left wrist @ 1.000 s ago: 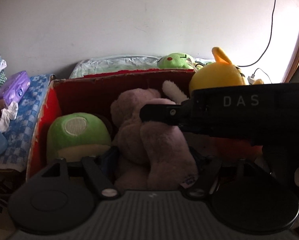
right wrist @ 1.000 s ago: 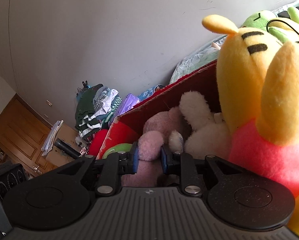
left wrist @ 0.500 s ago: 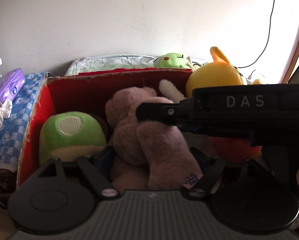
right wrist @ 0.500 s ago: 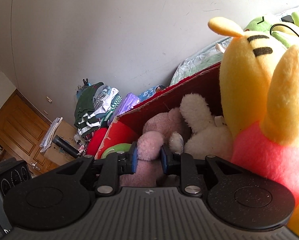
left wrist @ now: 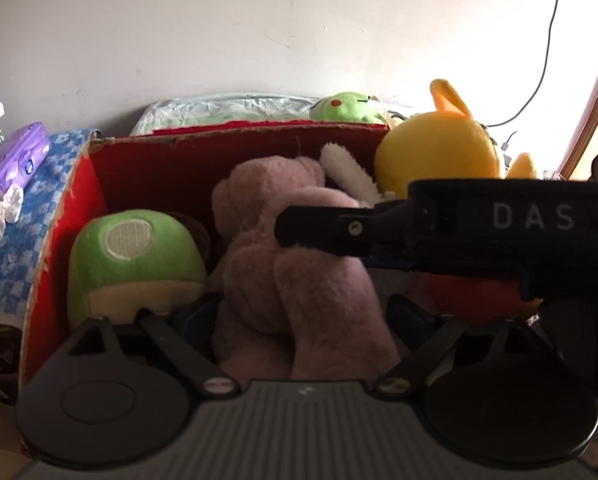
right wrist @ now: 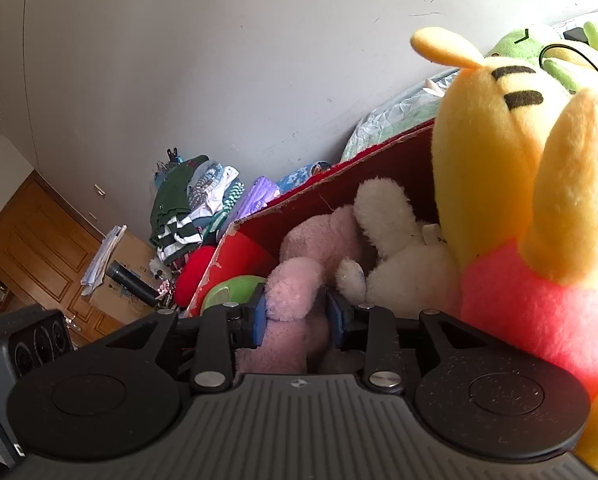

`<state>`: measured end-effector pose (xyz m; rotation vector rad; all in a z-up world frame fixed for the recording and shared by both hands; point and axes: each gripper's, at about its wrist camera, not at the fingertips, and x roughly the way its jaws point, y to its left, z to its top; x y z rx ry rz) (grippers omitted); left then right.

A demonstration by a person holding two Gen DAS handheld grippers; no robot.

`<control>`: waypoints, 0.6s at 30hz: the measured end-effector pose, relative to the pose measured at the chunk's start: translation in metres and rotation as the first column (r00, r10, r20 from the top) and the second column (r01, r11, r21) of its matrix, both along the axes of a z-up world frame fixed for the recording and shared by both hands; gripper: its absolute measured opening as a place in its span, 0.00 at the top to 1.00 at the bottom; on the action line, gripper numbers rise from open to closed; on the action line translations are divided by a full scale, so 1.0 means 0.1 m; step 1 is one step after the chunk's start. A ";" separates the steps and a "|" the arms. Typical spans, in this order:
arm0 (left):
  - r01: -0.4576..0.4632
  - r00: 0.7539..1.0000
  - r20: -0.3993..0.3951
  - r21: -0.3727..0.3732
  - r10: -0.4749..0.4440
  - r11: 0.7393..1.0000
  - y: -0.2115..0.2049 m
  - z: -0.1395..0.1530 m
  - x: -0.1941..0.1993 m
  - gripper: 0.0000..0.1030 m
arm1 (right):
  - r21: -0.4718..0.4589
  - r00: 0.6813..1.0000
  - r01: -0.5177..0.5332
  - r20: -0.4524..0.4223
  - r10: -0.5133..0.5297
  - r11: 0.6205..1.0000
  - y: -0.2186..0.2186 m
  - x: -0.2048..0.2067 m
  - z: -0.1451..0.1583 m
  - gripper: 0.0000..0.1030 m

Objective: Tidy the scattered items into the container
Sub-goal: 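Lower the pink teddy bear into the red box and open the right gripper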

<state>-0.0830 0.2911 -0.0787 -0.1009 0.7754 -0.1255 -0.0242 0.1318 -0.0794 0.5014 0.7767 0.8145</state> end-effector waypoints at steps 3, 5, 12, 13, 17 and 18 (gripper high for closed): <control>-0.023 1.000 0.000 0.007 0.023 1.000 -0.06 -0.03 0.02 0.05 | -0.004 1.000 0.006 0.000 -0.006 1.000 -0.03 -0.02 0.01 0.68; -0.036 0.999 -0.001 0.009 0.036 0.999 -0.09 -0.03 0.04 0.01 | -0.018 1.000 0.013 0.009 -0.013 1.000 -0.03 -0.06 0.04 0.67; -0.083 0.996 -0.038 -0.016 0.082 0.996 -0.11 0.01 0.04 0.01 | 0.012 0.992 0.075 0.104 -0.076 0.997 -0.19 -0.20 0.29 0.47; -0.097 0.994 -0.048 -0.027 0.096 0.995 -0.11 0.01 0.04 0.01 | 0.005 0.989 0.092 0.115 -0.092 0.996 -0.22 -0.21 0.32 0.44; -0.134 0.989 -0.069 -0.037 0.131 0.990 -0.12 0.03 0.02 0.01 | -0.025 0.980 0.149 0.136 -0.145 0.988 -0.32 -0.28 0.36 0.33; -0.139 0.988 -0.075 -0.037 0.136 0.990 -0.13 0.04 0.01 0.01 | -0.029 0.980 0.153 0.134 -0.148 0.988 -0.33 -0.29 0.35 0.33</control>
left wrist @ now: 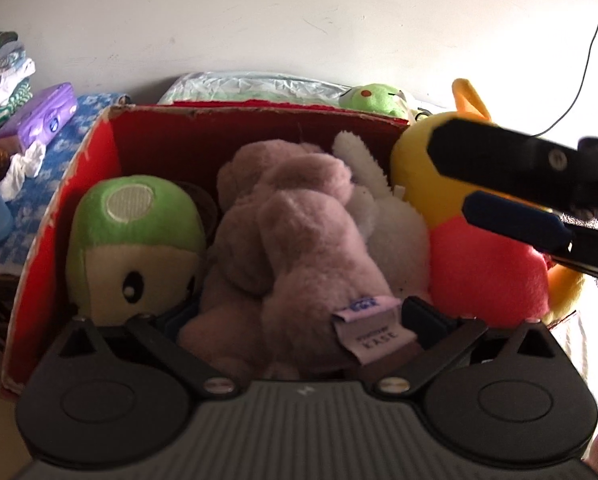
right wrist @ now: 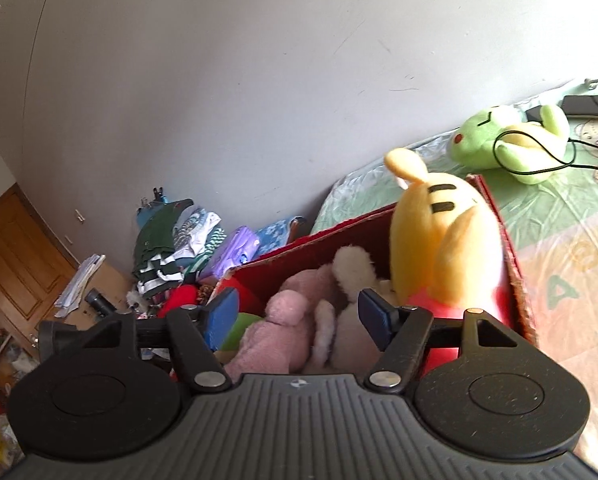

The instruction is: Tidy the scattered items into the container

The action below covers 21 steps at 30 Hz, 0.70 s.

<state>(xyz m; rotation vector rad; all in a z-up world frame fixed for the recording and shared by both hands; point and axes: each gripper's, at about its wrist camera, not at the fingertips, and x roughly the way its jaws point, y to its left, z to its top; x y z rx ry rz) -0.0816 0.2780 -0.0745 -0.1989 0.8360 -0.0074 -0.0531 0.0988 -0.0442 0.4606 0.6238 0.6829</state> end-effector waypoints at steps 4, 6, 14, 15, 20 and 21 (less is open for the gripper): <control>-0.019 1.000 -0.017 0.013 0.019 1.000 -0.04 0.08 -0.02 0.01 | -0.001 1.000 0.015 0.012 -0.015 1.000 -0.06 -0.07 -0.01 0.33; -0.015 1.000 -0.022 0.012 0.015 1.000 -0.05 0.13 -0.06 0.01 | 0.003 1.000 0.019 0.017 -0.019 1.000 -0.08 -0.10 0.00 0.33; -0.048 0.999 -0.003 0.090 0.049 0.995 -0.09 0.30 -0.29 0.00 | 0.029 1.000 0.021 -0.002 -0.021 0.999 -0.14 -0.28 0.03 0.33; -0.058 0.998 -0.004 0.093 0.058 0.994 -0.09 0.31 -0.32 0.00 | 0.020 1.000 0.017 -0.004 -0.017 1.000 -0.13 -0.31 0.03 0.33; -0.109 0.994 0.008 0.120 0.109 0.987 -0.11 0.36 -0.42 0.00 | -0.044 0.999 0.019 0.028 -0.017 0.999 -0.11 -0.48 0.08 0.29; -0.117 0.993 0.012 0.125 0.116 0.985 -0.11 0.37 -0.45 0.00 | -0.054 0.999 0.026 0.038 -0.023 0.998 -0.12 -0.51 0.09 0.28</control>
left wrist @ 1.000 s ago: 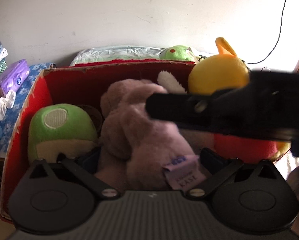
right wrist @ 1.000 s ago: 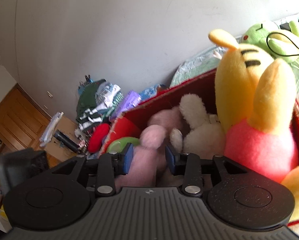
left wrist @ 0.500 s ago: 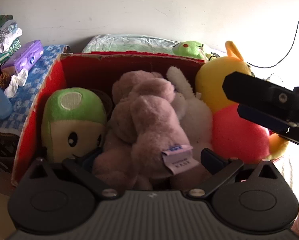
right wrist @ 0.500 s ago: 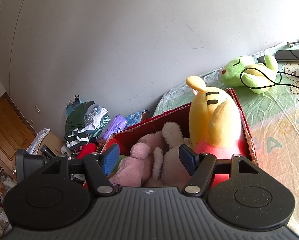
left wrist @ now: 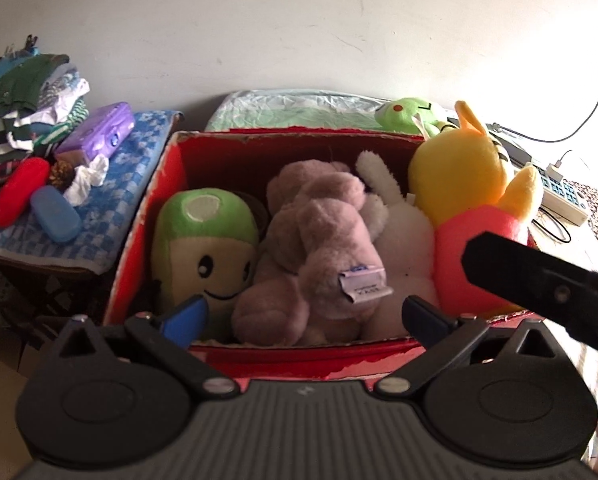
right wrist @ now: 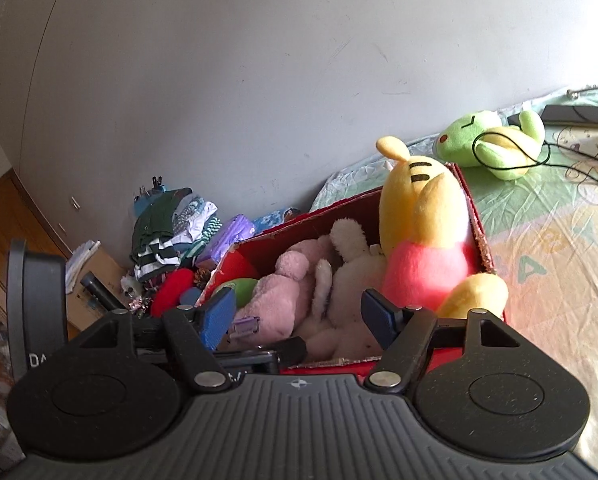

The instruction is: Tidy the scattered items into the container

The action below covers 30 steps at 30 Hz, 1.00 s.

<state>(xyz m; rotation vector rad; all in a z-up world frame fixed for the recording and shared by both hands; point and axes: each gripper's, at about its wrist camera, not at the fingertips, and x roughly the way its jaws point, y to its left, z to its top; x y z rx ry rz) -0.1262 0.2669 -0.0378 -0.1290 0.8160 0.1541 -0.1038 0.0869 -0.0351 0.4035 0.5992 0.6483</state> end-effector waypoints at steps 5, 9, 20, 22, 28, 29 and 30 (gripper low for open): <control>-0.031 0.999 0.030 0.050 0.030 0.998 -0.10 0.06 -0.12 0.00 | -0.063 0.998 0.037 0.047 -0.034 0.997 -0.05 -0.08 0.05 0.22; -0.085 0.996 0.049 0.101 0.080 0.991 -0.21 0.08 -0.18 0.00 | -0.095 0.996 0.045 0.079 -0.037 0.994 -0.11 -0.14 0.06 0.18; -0.148 0.987 -0.040 0.162 0.157 0.976 -0.69 0.06 -0.15 0.00 | -0.098 0.998 -0.062 0.012 0.063 0.993 -0.50 -0.12 0.01 0.18; -0.137 0.985 -0.078 0.167 0.152 0.976 -0.80 0.03 -0.13 0.00 | -0.098 0.997 -0.075 -0.002 0.075 0.992 -0.58 -0.11 -0.02 0.18; -0.141 0.978 -0.131 0.167 0.164 0.976 -1.07 -0.01 -0.11 0.00 | -0.094 0.994 -0.105 -0.038 0.102 0.990 -0.77 -0.06 -0.09 0.19; -0.140 0.976 -0.141 0.168 0.164 0.976 -1.12 -0.02 -0.11 0.00 | -0.093 0.994 -0.107 -0.045 0.103 0.990 -0.80 -0.04 -0.11 0.19; -0.138 0.975 -0.152 0.166 0.163 0.976 -1.17 -0.03 -0.10 0.00 | -0.095 0.993 -0.107 -0.054 0.103 0.990 -0.83 -0.03 -0.12 0.19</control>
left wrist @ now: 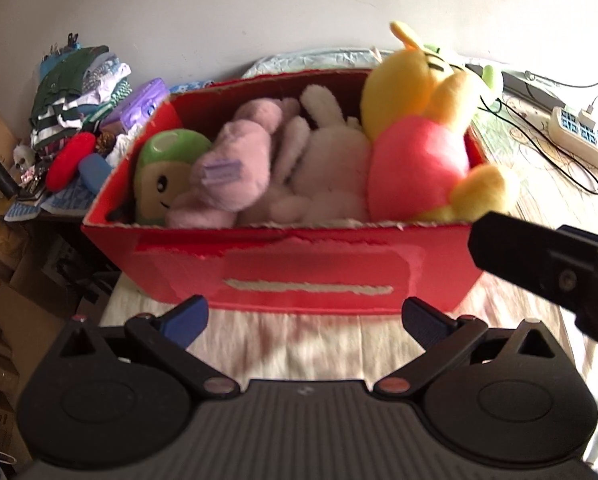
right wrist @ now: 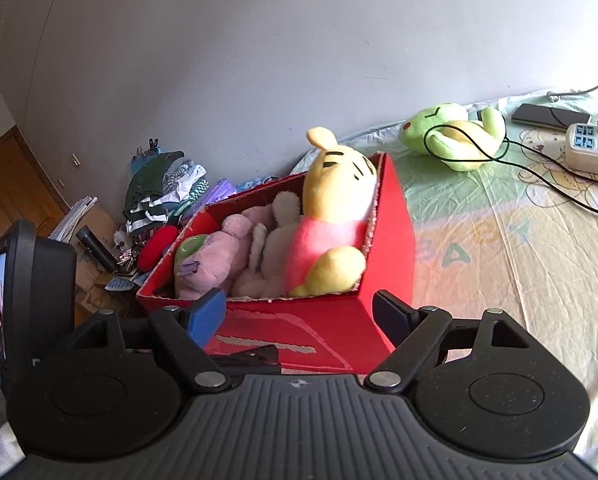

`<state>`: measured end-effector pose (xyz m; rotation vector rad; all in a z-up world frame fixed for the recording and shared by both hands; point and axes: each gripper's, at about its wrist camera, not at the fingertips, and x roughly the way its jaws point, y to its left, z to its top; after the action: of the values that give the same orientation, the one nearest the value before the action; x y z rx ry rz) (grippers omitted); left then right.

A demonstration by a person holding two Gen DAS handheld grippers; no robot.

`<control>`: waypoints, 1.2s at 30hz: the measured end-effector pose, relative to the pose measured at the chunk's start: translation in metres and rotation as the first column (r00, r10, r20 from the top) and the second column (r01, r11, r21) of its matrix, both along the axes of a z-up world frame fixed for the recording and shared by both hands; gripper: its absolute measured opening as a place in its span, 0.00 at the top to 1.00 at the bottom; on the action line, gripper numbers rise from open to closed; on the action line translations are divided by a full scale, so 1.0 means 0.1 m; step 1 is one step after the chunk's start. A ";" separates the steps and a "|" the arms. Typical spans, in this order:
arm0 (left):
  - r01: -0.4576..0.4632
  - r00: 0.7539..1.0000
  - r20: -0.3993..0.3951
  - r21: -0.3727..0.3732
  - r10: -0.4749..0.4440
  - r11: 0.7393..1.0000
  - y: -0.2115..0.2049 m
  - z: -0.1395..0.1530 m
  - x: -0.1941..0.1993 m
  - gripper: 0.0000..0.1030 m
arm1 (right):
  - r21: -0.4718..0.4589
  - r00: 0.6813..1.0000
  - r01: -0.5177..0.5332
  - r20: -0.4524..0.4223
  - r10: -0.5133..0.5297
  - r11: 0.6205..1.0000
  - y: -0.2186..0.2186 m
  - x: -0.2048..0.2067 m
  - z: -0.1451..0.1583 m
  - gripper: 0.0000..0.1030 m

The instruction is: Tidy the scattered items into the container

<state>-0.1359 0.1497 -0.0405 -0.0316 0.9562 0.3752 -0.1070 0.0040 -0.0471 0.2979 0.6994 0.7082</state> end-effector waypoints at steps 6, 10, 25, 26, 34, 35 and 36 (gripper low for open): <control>0.007 0.999 -0.051 -0.029 -0.009 1.000 -0.26 -0.09 0.05 0.00 | -0.061 0.998 0.036 -0.047 -0.038 0.997 -0.20 0.08 -0.12 0.19; 0.027 0.996 -0.078 -0.055 -0.031 0.998 -0.45 -0.21 0.09 0.00 | -0.126 0.991 0.105 -0.073 -0.115 0.986 -0.40 0.11 -0.21 0.19; 0.157 0.978 -0.131 -0.054 -0.163 0.986 -0.97 -0.41 0.17 0.00 | -0.258 0.944 0.243 -0.160 -0.289 0.935 -0.91 0.27 -0.43 0.19; 0.157 0.978 -0.134 -0.054 -0.163 0.986 -0.98 -0.42 0.16 0.00 | -0.255 0.943 0.242 -0.164 -0.289 0.936 -0.91 0.27 -0.44 0.19; 0.119 0.980 -0.152 -0.061 -0.127 0.991 -0.86 -0.48 0.15 0.00 | -0.260 0.958 0.183 -0.171 -0.231 0.948 -0.76 0.26 -0.45 0.18; 0.111 0.982 -0.144 -0.054 -0.118 0.992 -0.83 -0.47 0.14 0.00 | -0.261 0.960 0.180 -0.166 -0.227 0.948 -0.74 0.26 -0.44 0.18; 0.105 0.984 -0.140 -0.050 -0.111 0.993 -0.81 -0.46 0.14 0.00 | -0.263 0.961 0.179 -0.159 -0.225 0.948 -0.72 0.25 -0.43 0.18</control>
<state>-0.1218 0.0691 -0.0865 0.0092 1.1026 0.2590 -0.0816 -0.0676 -0.0905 0.2050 0.9132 0.3932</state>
